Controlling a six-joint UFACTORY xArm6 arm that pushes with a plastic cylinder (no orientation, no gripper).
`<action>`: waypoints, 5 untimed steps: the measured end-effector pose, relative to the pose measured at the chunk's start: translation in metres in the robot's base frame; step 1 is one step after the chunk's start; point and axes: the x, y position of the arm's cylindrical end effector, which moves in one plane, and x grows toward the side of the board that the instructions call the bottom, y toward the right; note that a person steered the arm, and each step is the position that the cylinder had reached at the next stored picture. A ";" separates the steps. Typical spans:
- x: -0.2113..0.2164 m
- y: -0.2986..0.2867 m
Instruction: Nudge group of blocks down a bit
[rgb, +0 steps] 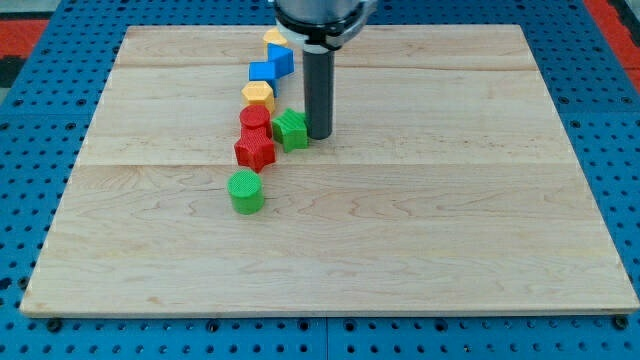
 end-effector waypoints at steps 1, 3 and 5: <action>-0.018 0.004; -0.170 0.054; -0.199 -0.064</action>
